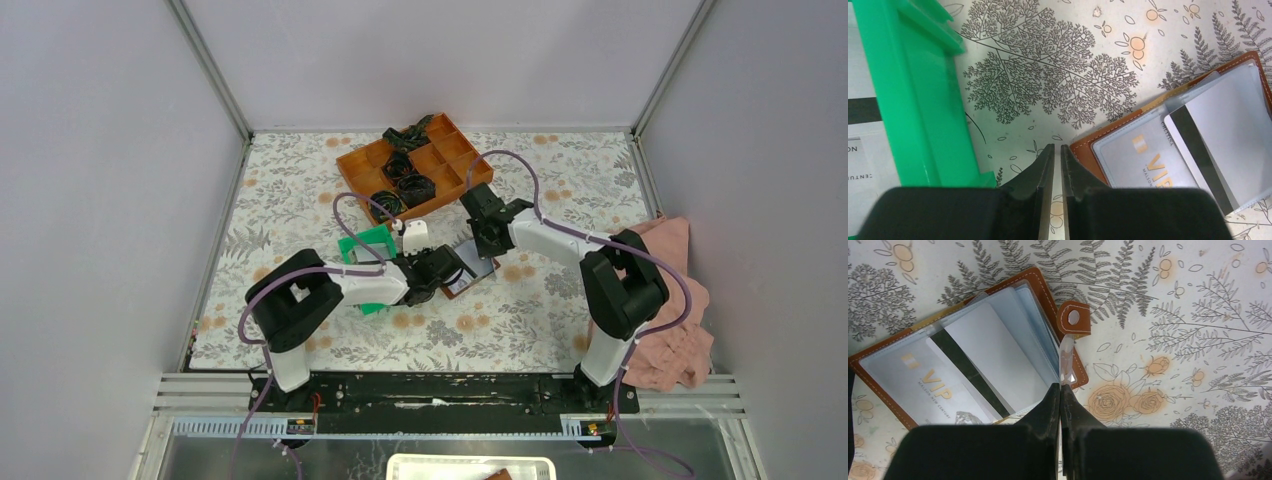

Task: Put the credit cards into the card holder
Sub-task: Adjust the card holder at the center of the board.

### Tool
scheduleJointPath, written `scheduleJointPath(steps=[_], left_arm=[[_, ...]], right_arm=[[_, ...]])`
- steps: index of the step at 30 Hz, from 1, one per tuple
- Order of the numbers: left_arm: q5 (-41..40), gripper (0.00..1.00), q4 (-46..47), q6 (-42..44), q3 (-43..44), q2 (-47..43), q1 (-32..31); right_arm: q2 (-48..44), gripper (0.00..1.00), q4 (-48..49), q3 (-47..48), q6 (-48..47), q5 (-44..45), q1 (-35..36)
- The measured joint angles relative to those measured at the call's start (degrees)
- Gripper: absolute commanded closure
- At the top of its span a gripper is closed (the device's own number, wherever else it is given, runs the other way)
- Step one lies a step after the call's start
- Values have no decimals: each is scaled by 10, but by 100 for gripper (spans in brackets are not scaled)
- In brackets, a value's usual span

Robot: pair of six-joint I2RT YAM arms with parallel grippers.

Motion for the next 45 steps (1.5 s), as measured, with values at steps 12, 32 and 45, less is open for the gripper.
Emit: scheduleJointPath(steps=[12,32,45], left_arm=[[0,83,12,0,-9,-3,3],[9,83,11,49,13,-2,55],[6,81,8,86,30,-64,63]], right_arm=[[-24,100,16,-28,28,-14,7],[-70,100,72,-90,141,1,43],[-104,100,55,-98,144,17,51]])
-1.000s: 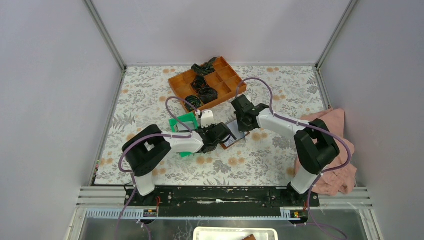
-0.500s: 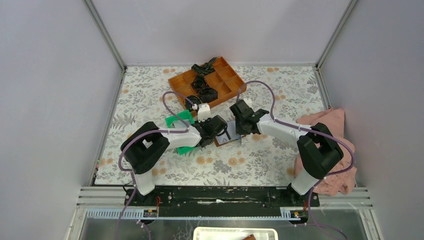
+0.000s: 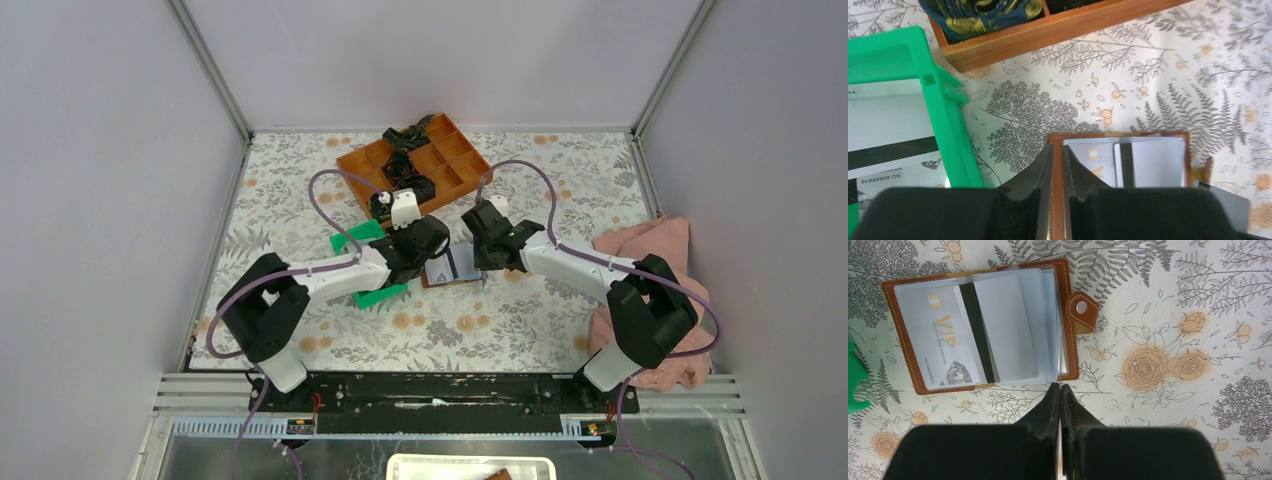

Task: Put the credit cards into the card holder
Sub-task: Adjust the card holder at the center of the board.

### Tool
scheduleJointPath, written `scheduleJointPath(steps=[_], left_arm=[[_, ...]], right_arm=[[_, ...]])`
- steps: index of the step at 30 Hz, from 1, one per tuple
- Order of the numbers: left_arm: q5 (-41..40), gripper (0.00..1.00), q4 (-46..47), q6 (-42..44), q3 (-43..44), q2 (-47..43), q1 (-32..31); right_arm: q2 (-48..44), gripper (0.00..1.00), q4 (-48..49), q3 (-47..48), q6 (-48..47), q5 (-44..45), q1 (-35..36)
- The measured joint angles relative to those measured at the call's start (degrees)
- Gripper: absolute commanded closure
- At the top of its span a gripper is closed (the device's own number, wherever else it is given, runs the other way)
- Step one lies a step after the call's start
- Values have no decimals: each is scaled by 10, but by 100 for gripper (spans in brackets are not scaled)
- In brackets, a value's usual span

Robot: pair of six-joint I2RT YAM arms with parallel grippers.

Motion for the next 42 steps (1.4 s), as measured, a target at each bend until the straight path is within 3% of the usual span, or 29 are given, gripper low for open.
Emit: scheduleJointPath(steps=[14,42], left_arm=[[52,82,14,7,-28,-27,-31],[96,82,44,-8,-62,18,-42]], right_arm=[[-12,100,50,-6,-43,7,-5],[-19,100,161,-57,-84,-102,-66]])
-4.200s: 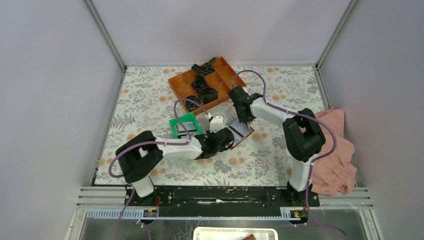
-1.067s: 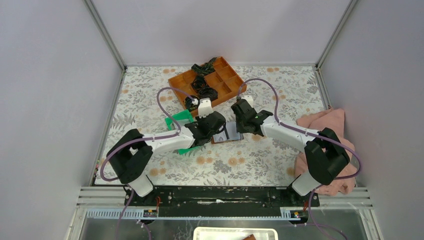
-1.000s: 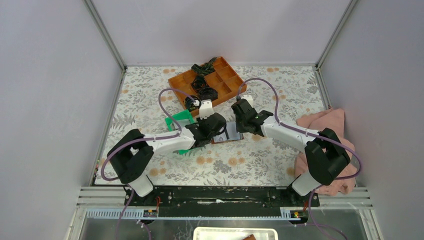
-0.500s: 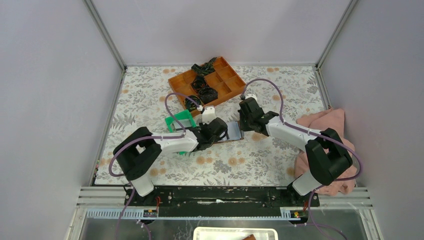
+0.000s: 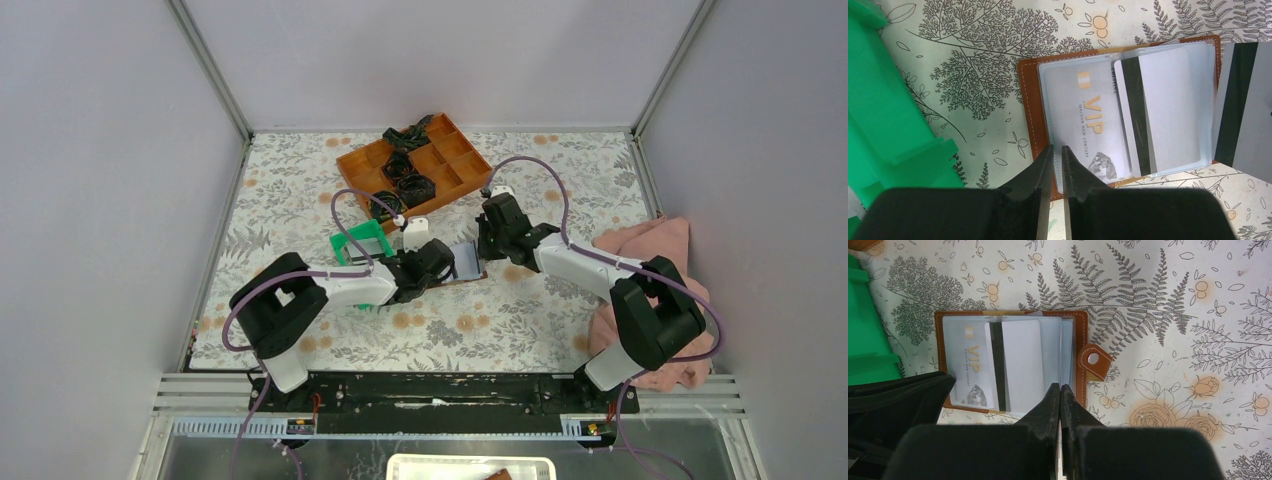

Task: Put the credit cards into the card holder
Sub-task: Adjust the card holder at the center of the board, then insert the credit card into the card holder.

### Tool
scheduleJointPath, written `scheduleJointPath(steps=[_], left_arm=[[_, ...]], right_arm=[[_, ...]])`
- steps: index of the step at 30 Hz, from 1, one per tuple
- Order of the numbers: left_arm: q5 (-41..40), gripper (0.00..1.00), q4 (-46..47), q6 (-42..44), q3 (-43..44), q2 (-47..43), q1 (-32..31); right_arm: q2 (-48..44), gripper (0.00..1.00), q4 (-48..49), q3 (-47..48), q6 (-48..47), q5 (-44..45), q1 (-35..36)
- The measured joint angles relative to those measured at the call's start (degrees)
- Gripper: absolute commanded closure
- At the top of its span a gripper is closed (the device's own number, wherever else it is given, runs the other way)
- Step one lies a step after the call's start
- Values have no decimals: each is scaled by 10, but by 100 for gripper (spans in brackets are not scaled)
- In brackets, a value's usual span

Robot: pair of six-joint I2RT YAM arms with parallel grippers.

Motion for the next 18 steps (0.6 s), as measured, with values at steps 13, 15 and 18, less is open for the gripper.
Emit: scheduleJointPath(steps=[13,15,18], left_arm=[[0,83,2,-1,0,3,0],[0,83,3,-1,0,3,0],[0,83,4,-1,0,4,0]], right_arm=[[0,100,4,-7,-5,-14,-8],[1,100,7,-9,-5,-21,-9],[4,100,15,-13,-4,-32,-12]])
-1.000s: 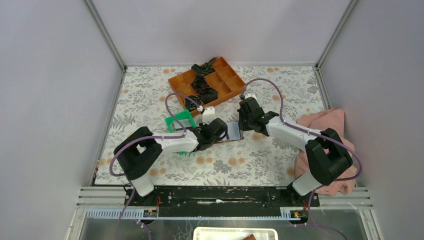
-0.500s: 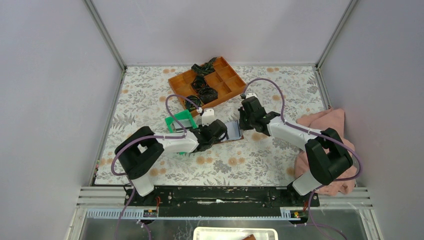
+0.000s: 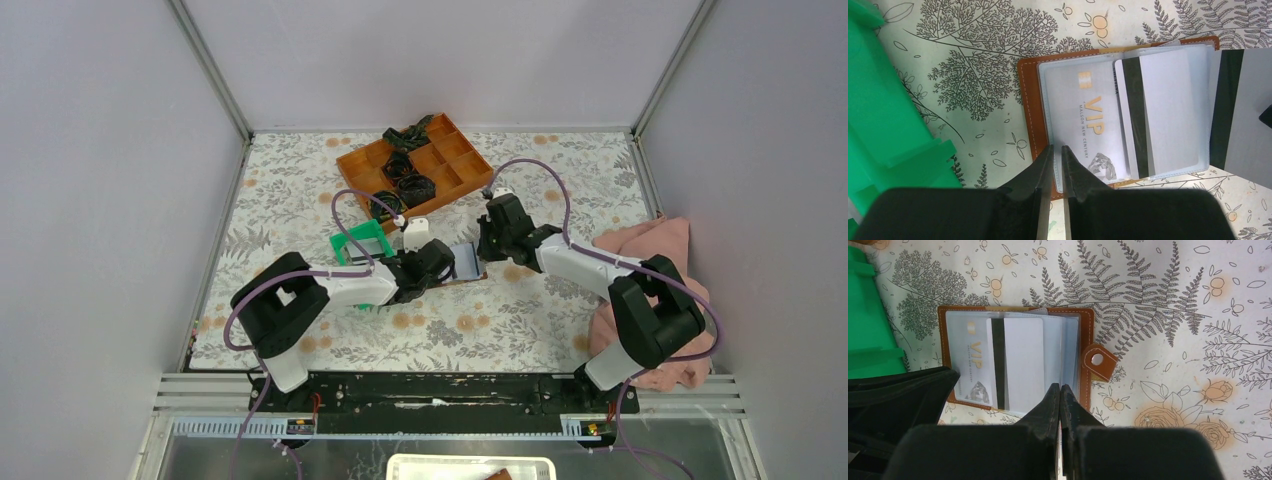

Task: Put the credit cards into the card holder
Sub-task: Insert the credit card into the card holder.

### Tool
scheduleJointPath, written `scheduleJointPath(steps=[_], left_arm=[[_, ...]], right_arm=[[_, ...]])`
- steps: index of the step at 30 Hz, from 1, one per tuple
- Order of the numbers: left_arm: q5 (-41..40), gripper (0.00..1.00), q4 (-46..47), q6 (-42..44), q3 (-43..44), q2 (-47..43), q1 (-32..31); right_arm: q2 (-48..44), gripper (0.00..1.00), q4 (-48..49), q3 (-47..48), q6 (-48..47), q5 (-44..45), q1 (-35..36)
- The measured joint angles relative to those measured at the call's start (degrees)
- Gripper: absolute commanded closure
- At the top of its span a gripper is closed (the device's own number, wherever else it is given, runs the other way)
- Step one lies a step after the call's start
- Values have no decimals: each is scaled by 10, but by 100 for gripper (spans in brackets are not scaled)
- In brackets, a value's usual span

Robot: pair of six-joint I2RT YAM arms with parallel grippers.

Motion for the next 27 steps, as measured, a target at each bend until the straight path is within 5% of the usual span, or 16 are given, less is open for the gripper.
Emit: scheduleJointPath(steps=[27], left_arm=[[-1,83,2,1,0,2,-2]], right_arm=[[-36,100,169,-103,111,-181,-93]])
